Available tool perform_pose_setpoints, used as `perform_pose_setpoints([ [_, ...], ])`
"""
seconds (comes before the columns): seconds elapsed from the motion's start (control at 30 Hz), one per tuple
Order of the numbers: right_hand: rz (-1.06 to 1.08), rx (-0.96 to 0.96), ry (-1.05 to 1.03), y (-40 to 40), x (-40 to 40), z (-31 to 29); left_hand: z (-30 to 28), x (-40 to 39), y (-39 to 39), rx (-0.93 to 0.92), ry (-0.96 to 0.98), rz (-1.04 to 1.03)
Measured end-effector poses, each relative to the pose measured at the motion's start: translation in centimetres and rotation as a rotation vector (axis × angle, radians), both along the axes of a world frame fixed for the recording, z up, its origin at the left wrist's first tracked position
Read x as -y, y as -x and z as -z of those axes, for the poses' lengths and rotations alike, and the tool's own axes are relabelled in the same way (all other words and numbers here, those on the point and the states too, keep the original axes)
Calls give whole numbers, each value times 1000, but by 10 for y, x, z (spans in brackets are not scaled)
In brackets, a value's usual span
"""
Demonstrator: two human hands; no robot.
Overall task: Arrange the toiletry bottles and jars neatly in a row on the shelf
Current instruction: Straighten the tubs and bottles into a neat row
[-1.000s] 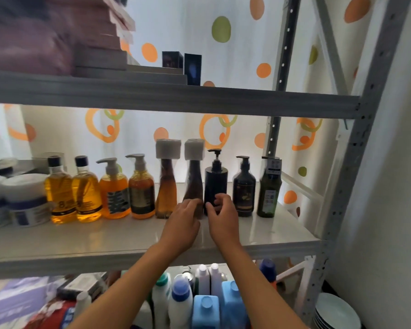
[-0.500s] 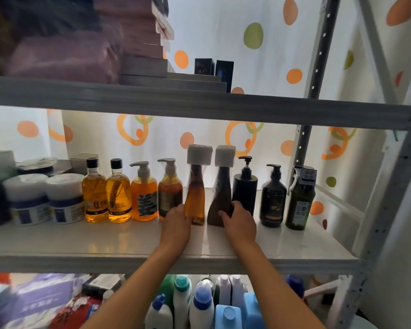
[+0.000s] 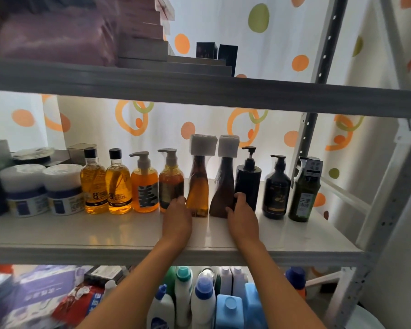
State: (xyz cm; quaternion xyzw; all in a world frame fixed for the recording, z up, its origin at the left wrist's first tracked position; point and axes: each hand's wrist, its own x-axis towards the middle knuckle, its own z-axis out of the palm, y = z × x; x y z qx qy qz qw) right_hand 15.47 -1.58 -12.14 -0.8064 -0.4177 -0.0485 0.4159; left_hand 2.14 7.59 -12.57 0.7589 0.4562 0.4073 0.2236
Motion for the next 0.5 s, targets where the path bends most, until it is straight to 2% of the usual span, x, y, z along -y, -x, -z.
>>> perform_pose_setpoints([
  [0.23, 48, 6, -9, 3, 0, 1, 0, 3, 8, 71, 74, 62],
  [0.33, 97, 50, -137, 9, 3, -4, -6, -1, 22, 136, 59, 65],
  [0.4, 11, 140, -267, 23, 0, -13, -11, -9, 36, 182, 44, 52],
  [0.5, -232, 227, -305, 55, -22, -40, -12, -23, 55, 211, 30, 38],
])
